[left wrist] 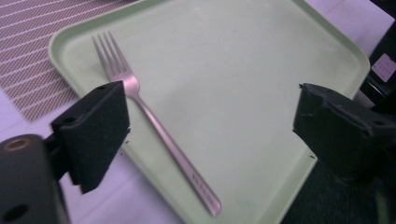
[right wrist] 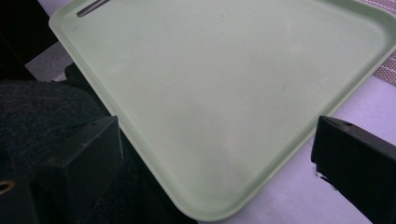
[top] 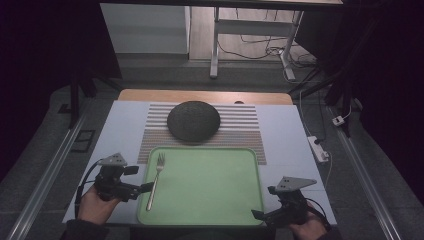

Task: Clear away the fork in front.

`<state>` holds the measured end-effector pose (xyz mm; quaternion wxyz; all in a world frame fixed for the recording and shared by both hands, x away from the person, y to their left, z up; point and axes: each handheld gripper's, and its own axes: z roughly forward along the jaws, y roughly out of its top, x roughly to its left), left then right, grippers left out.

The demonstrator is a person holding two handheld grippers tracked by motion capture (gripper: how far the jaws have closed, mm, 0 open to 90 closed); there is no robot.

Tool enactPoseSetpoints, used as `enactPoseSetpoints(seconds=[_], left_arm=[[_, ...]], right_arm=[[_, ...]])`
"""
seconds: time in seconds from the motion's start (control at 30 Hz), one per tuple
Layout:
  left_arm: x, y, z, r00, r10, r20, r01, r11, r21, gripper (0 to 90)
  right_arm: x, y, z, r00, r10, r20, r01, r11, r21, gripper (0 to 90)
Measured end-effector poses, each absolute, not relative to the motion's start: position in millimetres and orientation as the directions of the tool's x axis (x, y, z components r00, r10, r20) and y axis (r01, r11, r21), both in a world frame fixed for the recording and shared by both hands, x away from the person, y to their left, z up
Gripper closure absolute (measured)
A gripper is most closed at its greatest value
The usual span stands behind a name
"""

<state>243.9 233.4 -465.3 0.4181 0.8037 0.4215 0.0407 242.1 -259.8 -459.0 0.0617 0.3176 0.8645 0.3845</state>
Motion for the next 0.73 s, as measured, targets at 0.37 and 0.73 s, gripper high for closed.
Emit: enactPoseSetpoints(seconds=[0.37,0.73], left_arm=[[207,263,-477,0.608,0.733,-0.306,0.653,-0.241,0.718,0.0],[197,273,-476,0.551,0.775,-0.31,0.694,-0.219,0.686,0.0]], right_arm=[[244,-262,-459,-0.768,0.622,0.149,0.529,0.487,0.695,1.5],[245,-262,-460,-0.766,0.625,0.151,0.533,0.487,0.691,1.5]])
